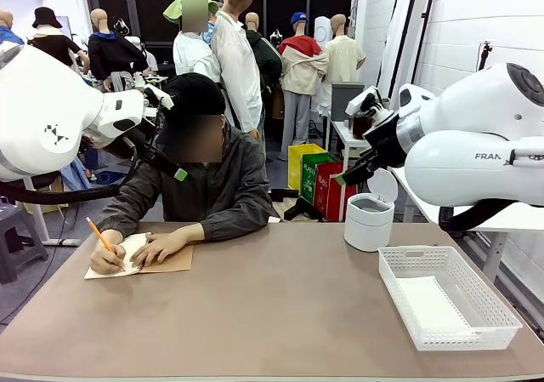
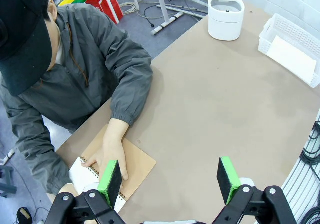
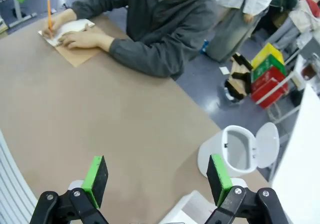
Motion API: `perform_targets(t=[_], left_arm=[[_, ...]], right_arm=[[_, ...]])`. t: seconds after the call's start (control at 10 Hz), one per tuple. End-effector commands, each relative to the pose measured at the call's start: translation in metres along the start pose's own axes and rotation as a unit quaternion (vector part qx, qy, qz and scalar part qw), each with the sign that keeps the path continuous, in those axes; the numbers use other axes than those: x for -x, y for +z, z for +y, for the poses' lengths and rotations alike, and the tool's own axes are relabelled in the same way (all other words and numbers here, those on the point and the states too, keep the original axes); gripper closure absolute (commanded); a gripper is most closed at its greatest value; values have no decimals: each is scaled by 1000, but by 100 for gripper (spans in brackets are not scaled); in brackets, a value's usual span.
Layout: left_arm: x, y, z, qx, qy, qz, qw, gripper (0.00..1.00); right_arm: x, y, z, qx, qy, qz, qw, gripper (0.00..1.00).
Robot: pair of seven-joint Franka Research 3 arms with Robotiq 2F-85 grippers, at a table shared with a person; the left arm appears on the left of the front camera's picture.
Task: Sort the paper based on its condition.
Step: If a person hands you a paper, place it in the Organizing basket , and if it's crumpled, put it in the Trash can.
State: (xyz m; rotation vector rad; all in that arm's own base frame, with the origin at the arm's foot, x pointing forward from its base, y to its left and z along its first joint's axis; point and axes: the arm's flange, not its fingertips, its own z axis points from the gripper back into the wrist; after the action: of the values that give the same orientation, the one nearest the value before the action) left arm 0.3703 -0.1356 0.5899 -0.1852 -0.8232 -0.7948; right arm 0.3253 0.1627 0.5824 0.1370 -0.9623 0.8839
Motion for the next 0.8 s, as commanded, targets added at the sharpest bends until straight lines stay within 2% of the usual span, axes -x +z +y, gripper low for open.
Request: perform_targets(t=[0.0,0.2,0.7], left_arm=[[1,0,0,-1,7,1,1000,0],[1,0,0,-1,7,1,1000,0],[1,0,0,-1,7,1,1000,0]], right_arm=[[19,-16,-11,-71,0,-2,998,0],[23,-22,-17,-119,-9,10,993,0],[26,-25,-12,-111,-15,20,994,0]])
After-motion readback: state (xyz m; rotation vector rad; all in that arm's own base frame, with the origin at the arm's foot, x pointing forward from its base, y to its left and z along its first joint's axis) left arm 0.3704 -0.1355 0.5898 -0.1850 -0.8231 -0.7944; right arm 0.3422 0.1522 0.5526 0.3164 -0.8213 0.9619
